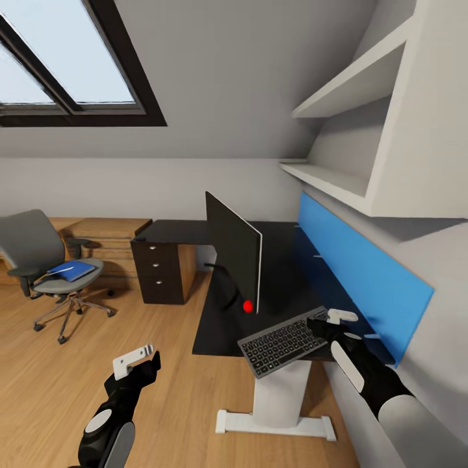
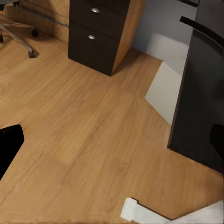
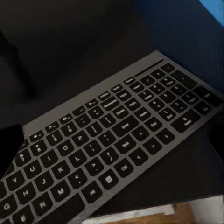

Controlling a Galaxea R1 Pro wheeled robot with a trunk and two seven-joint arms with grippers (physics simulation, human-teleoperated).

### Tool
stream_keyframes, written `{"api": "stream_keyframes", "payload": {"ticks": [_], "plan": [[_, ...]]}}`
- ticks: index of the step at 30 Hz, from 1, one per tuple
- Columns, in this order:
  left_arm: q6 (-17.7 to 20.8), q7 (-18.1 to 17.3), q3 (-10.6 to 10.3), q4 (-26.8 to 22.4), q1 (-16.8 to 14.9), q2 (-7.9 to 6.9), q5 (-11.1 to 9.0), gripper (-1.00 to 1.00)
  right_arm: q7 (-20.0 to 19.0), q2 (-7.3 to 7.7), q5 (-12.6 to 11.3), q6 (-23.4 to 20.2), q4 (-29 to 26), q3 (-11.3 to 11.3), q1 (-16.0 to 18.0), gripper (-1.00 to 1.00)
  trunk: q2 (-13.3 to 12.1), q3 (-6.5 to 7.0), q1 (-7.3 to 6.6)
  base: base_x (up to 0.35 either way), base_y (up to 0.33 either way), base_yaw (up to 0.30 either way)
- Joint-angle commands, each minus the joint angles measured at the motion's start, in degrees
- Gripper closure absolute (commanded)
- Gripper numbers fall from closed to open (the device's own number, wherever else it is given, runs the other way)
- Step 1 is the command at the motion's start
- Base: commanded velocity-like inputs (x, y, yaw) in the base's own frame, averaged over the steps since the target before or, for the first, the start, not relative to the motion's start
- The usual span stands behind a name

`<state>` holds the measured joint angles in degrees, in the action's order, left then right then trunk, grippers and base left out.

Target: In the bedroom, organize the workspace by keeping the computer under the desk, ensuring the monitor is on the desk, placing the keyboard on the desk next to the monitor, placing the mouse on the desk next to the keyboard, moving the folder from the swivel chair onto the desk next to the mouse, stacking the notebook on top of the folder with the pen on top of the notebook, and positioning the swivel chair next to the desk.

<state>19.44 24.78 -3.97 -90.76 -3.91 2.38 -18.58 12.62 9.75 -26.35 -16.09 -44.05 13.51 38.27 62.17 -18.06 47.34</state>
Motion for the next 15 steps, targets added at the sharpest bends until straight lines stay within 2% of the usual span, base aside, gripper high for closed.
{"api": "stream_keyframes", "payload": {"ticks": [1,4,7,8,11,15], "plan": [[0.2,0.4,-0.1,-0.1,0.0,-0.01,-0.5,-1.0,0.6,0.09,-0.6,-0.2,-0.1,0.4,0.0,-1.0,0.1,-0.08,-0.03,-0.33,0.0,0.0],[0.2,0.4,-0.1,0.0,0.0,-0.01,-0.5,-1.0,0.6,0.09,-0.5,-0.2,-0.1,1.0,0.1,-1.0,0.1,-0.08,-0.03,-0.334,0.0,0.0],[0.2,0.4,-0.1,0.0,0.0,-0.01,-0.5,-1.0,0.6,0.09,-0.4,-0.2,0.0,2.6,0.0,-1.0,0.1,-0.08,-0.03,-0.335,0.0,0.0],[0.2,0.4,-0.1,0.0,0.0,-0.01,-0.5,-1.0,0.7,0.09,-0.3,-0.2,0.0,5.4,0.1,-1.0,0.1,-0.08,-0.03,-0.336,0.0,0.0],[0.2,0.4,-0.1,0.0,0.0,0.02,-0.5,-1.0,0.8,0.09,-0.3,-0.2,0.0,8.3,0.1,-1.0,0.1,-0.08,-0.03,-0.325,0.0,0.0],[0.2,0.4,-0.1,0.0,0.0,0.01,-0.5,-1.0,0.8,-0.02,-0.4,-0.5,0.4,9.5,0.1,-1.0,0.1,-0.08,-0.03,-0.18,0.0,0.0]]}}
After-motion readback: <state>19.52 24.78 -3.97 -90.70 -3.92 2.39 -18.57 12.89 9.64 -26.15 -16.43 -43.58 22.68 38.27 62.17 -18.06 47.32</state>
